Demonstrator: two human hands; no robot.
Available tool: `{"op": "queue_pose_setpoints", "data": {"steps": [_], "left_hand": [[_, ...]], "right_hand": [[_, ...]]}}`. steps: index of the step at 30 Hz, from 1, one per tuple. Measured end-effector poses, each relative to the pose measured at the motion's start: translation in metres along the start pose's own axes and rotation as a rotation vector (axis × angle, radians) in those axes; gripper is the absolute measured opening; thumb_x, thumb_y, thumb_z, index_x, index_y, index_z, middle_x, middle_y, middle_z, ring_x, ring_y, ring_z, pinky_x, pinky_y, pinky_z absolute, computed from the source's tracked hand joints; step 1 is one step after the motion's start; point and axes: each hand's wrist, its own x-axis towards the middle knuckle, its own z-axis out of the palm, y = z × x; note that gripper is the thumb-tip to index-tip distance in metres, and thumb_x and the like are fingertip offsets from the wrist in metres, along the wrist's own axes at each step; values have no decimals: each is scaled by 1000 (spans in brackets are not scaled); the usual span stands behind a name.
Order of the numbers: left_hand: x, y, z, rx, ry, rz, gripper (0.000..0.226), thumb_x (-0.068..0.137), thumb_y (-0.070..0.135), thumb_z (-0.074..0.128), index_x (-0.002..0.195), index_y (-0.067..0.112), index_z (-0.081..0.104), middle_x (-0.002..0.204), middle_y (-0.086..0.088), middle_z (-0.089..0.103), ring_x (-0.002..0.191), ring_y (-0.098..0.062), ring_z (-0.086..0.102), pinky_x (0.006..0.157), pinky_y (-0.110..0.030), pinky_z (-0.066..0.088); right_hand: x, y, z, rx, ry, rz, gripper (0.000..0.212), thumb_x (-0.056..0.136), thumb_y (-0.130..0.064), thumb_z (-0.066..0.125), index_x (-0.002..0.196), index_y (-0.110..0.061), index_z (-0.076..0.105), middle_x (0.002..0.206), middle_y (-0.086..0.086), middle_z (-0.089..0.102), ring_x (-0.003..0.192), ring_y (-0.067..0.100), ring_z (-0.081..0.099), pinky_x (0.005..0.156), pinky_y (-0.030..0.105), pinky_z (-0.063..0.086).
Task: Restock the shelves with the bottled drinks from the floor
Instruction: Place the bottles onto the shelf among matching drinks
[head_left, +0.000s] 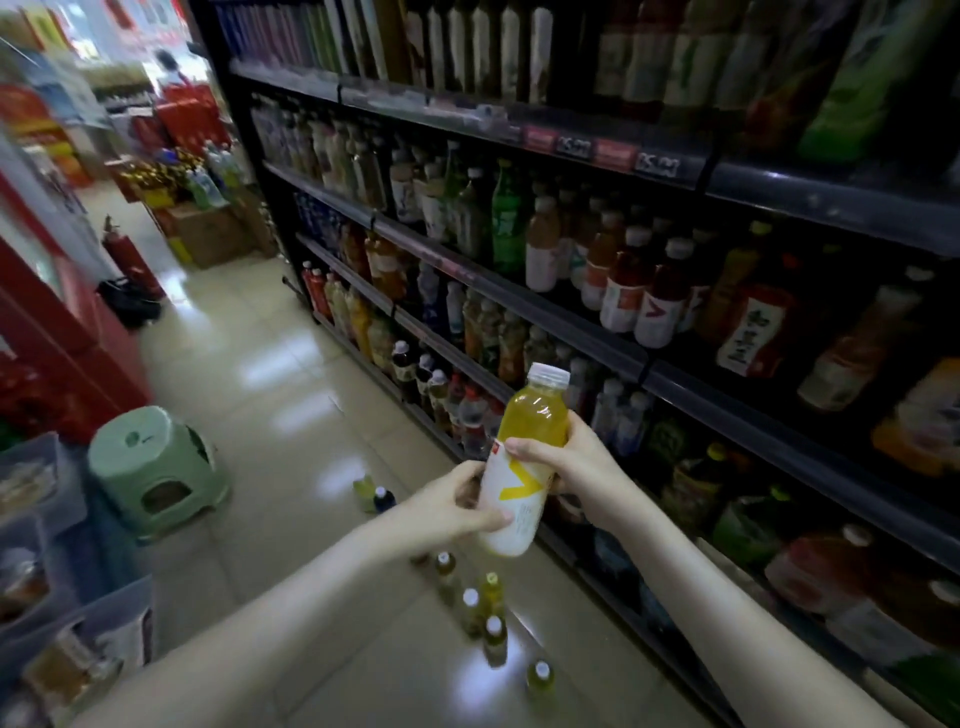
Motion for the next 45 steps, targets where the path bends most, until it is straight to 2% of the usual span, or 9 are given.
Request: {"op": "queue_pose_setpoints", "data": {"steps": [6, 10, 15, 21, 25, 29, 33, 40, 45], "left_hand": [[68, -2, -119, 113, 146, 24, 67, 53, 64, 77, 108, 39, 49, 108, 12, 67, 99, -5, 64, 88, -37, 54], [126, 3, -186, 252, 157, 95, 51, 67, 47, 78, 105, 42, 44, 95, 19, 63, 84, 5, 60, 74, -18, 51], [209, 14, -264, 500, 28, 204, 66, 69, 53, 74, 125, 40, 40, 96, 17, 59, 88, -9, 58, 75, -25, 49], [280, 47, -310, 718, -232, 366, 73, 76, 53, 71, 138, 38, 34, 120, 8, 61, 109, -17, 57, 72, -24, 39], [317, 56, -315, 646, -451, 427, 66, 87, 56, 58, 144, 33, 34, 138, 7, 52, 119, -10, 52, 86, -21, 43], [352, 64, -326, 520, -191, 531, 49, 94, 47, 51, 139, 27, 43, 137, 4, 51, 122, -14, 51, 93, -24, 43], [410, 86, -334, 452, 48, 578, 55, 97, 33, 51, 146, 23, 29, 144, -1, 40, 124, -18, 47, 87, -23, 40], [506, 129, -299, 321, 125, 593, 96, 82, 34, 72, 152, 14, 9, 150, -13, 27, 137, -31, 30, 105, -42, 38], [524, 132, -285, 261, 221, 555, 97, 74, 41, 77, 144, -1, 24, 143, -20, 30, 127, -38, 40, 101, -42, 42]], "right_hand": [[121, -32, 63, 38, -86, 4, 68, 67, -33, 85, 123, -12, 52, 113, 10, 68, 95, 20, 70, 65, 25, 53], [192, -43, 86, 107, -39, -21, 32, 83, -14, 74, 110, -20, 57, 98, 0, 71, 93, 18, 69, 74, 31, 56], [264, -51, 115, 212, 319, -26, 36, 70, -21, 81, 102, -17, 63, 97, 8, 73, 89, 23, 70, 85, 48, 53], [303, -63, 128, 413, 687, -1, 34, 81, -8, 71, 112, -3, 60, 102, 18, 72, 81, 24, 72, 59, 32, 56], [310, -63, 119, 319, 863, -26, 52, 67, -23, 87, 110, -10, 61, 103, 13, 72, 94, 29, 70, 86, 51, 55], [321, -68, 112, 221, 1054, -54, 61, 63, -22, 89, 115, -18, 57, 105, 5, 70, 98, 22, 67, 88, 44, 53], [343, -70, 102, 110, 1138, -61, 60, 70, -14, 84, 121, -20, 53, 107, -1, 66, 96, 16, 64, 87, 39, 52], [392, -51, 90, 27, 1315, -143, 68, 64, -15, 88, 122, -18, 52, 107, 4, 66, 97, 25, 64, 90, 55, 52], [415, -48, 85, 39, 1381, -209, 73, 64, -15, 88, 127, -17, 52, 116, -1, 64, 107, 14, 62, 101, 43, 48]]}}
